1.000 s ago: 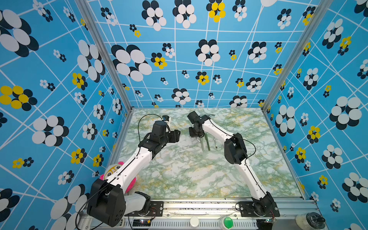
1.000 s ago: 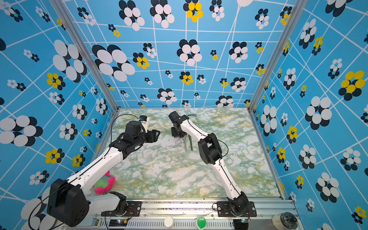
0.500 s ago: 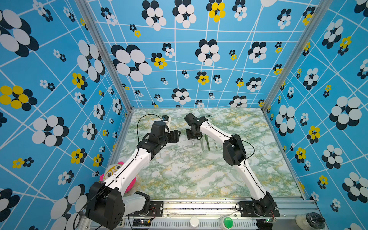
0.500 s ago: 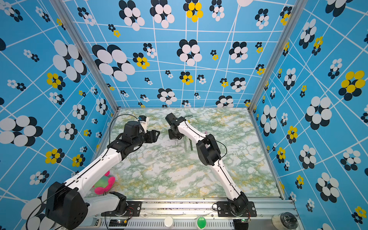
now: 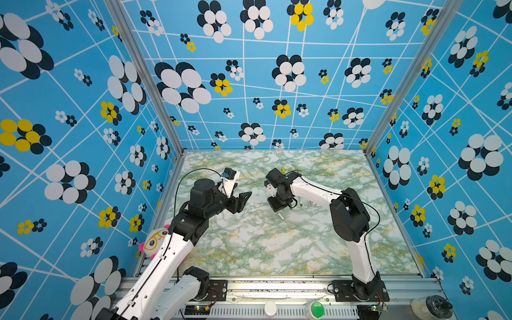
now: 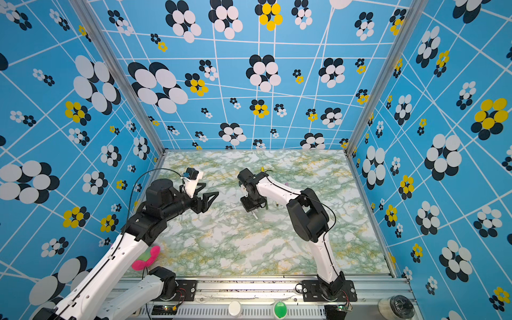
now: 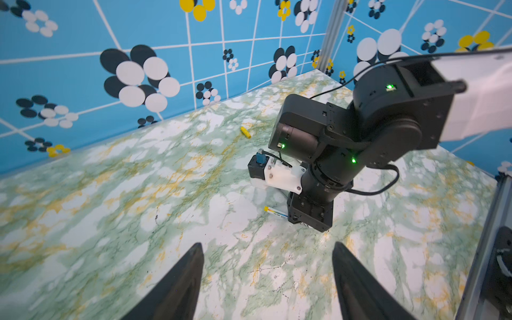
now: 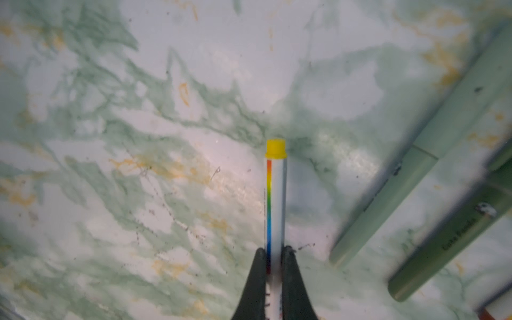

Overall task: Insert the pens into the pen caps
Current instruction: 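Lift the white pen off the table with the right gripper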

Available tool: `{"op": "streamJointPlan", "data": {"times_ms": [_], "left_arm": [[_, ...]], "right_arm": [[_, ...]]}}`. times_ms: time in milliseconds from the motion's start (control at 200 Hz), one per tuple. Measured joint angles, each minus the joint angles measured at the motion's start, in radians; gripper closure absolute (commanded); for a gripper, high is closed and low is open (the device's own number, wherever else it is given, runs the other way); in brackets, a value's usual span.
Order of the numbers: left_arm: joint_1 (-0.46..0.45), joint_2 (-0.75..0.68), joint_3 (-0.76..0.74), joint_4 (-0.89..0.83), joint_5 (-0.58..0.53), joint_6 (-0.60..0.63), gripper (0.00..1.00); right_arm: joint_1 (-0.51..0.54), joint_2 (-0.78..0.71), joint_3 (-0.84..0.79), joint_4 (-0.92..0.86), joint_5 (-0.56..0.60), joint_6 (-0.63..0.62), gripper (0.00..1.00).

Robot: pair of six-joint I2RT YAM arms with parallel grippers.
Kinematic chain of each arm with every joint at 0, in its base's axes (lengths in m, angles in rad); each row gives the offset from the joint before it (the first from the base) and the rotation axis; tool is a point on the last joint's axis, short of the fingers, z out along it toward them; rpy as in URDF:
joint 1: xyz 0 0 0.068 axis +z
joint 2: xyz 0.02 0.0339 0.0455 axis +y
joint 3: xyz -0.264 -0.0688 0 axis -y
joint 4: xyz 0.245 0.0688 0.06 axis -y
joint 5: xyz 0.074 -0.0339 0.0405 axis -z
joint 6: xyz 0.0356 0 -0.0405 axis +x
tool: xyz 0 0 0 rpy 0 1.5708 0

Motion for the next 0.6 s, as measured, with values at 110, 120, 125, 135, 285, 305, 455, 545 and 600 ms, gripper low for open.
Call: {"op": "streamJointPlan", "data": {"times_ms": [110,120,125,135,285,305,455,545,600], "left_arm": [[0.0,-0.037,-0.018,-0.001,0.048,0.081,0.25],[0.0,-0.04,-0.02,0.0,0.053,0.089,0.25],[0.0,-0.041,-0.021,0.0,0.055,0.091,0.25],[0.0,-0.043,-0.023,0.0,0.058,0.096,0.25],[-0.003,-0.08,-0.049,0.0,0.106,0.176,0.25],[-0.003,-0.084,-0.052,-0.001,0.111,0.183,0.25],[-0.006,-0.113,-0.08,0.021,0.14,0.189,0.24],[-0.007,-0.122,-0.097,0.05,0.153,0.174,0.24],[-0.007,-0.124,-0.11,0.075,0.156,0.151,0.23]], "right_arm": [[0.005,-0.063,-0.068,0.016,-0.019,-0.074,1.0],[0.005,-0.069,-0.074,0.017,-0.02,-0.083,1.0],[0.006,-0.07,-0.077,0.018,-0.02,-0.085,1.0],[0.007,-0.075,-0.083,0.019,-0.021,-0.089,1.0],[0.026,-0.115,-0.15,0.042,-0.026,-0.174,1.0],[0.028,-0.118,-0.156,0.046,-0.029,-0.184,1.0],[0.035,-0.168,-0.202,0.101,-0.056,-0.234,1.0],[0.034,-0.225,-0.231,0.138,-0.081,-0.242,1.0],[0.034,-0.262,-0.24,0.16,-0.098,-0.241,1.0]]}}
